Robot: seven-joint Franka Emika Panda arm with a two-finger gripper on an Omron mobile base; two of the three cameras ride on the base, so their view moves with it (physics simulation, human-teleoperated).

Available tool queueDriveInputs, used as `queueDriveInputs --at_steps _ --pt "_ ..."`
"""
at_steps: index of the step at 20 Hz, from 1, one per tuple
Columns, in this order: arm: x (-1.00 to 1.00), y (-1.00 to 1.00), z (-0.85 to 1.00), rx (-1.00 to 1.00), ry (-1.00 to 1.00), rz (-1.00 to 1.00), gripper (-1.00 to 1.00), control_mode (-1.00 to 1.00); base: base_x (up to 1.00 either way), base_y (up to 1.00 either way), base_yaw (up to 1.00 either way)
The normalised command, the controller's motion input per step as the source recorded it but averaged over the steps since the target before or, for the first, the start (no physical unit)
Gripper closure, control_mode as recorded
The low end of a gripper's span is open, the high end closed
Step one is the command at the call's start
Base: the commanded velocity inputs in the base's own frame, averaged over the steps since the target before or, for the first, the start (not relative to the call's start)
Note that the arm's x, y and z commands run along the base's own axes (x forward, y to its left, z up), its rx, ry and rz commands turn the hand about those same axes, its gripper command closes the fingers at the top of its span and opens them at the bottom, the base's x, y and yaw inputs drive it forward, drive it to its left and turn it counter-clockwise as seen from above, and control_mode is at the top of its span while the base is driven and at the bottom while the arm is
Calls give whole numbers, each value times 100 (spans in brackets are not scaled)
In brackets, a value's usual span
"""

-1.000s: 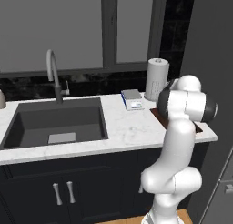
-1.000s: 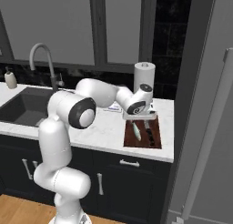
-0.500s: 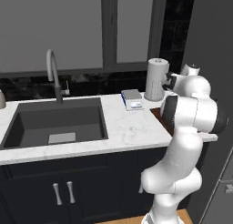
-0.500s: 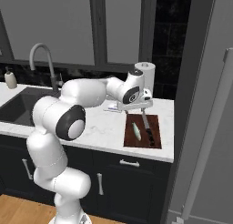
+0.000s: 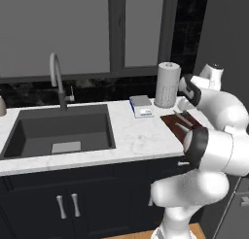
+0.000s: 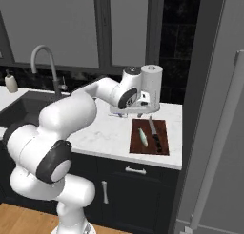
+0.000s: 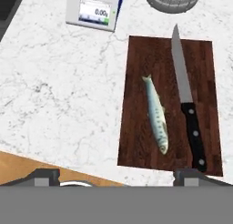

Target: Pick up the knife from the drawer and place it on the cutting board. Then place the meat from the plate to the cutting board.

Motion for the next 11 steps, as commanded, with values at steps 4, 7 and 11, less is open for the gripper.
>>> queueDriveInputs --at_steps 4,7,11 --pt "-81 41 23 0 -11 -11 -100 -100 0 0 0" --pt "-69 45 31 -3 -14 -13 -100 -100 0 0 0" --pt "-63 34 32 -3 -13 -14 -100 -100 0 0 0"
